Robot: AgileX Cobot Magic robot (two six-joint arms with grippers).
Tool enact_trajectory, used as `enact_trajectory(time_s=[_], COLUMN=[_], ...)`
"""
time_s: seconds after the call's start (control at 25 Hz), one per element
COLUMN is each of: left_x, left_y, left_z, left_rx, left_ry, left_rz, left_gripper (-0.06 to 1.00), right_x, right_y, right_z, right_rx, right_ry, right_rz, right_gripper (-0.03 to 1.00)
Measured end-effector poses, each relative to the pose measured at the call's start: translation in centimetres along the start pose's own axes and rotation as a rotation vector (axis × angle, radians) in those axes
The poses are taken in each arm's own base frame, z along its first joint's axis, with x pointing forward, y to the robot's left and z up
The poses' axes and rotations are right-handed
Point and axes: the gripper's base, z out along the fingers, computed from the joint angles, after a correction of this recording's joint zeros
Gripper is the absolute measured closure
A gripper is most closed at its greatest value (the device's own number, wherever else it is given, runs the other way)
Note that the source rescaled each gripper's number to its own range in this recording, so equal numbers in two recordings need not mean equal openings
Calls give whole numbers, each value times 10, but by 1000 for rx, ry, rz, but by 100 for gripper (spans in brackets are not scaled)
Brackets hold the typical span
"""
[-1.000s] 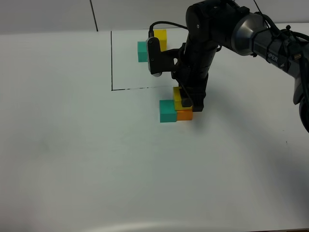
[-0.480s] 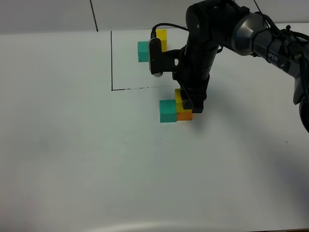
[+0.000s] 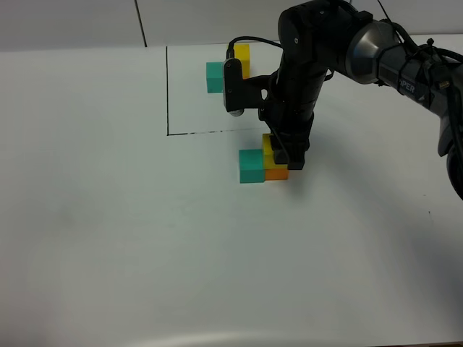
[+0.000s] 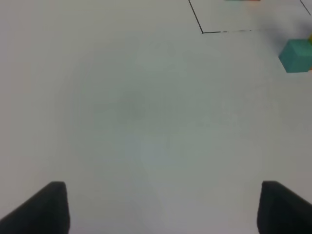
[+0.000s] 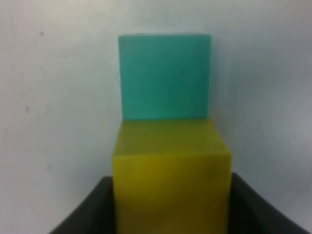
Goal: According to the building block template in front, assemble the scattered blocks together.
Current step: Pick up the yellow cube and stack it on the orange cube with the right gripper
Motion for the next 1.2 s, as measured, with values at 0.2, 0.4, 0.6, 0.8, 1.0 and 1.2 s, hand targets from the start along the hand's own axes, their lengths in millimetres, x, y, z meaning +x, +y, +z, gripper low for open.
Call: enact_trajectory(time_s=[0.2, 0.4, 0.6, 0.8, 1.0, 1.2], left_x=[0, 0, 0, 0, 0, 0], left_y=[0, 0, 0, 0, 0, 0], left_z=[0, 0, 0, 0, 0, 0], left_rx=[0, 0, 0, 0, 0, 0], left_ry=[0, 0, 0, 0, 0, 0], left_rz=[0, 0, 0, 0, 0, 0], left_gripper=[28, 28, 28, 28, 28, 28], right_x=[0, 0, 0, 1, 1, 4], right_y=[0, 0, 0, -1, -2, -2], right_z=[0, 0, 0, 0, -6, -34], right_rx=[0, 0, 0, 6, 32, 97], right_ry=[0, 0, 0, 6, 4, 13], right_rz=[1, 3, 3, 3, 11, 120], right_gripper=[97, 97, 97, 68, 22, 2])
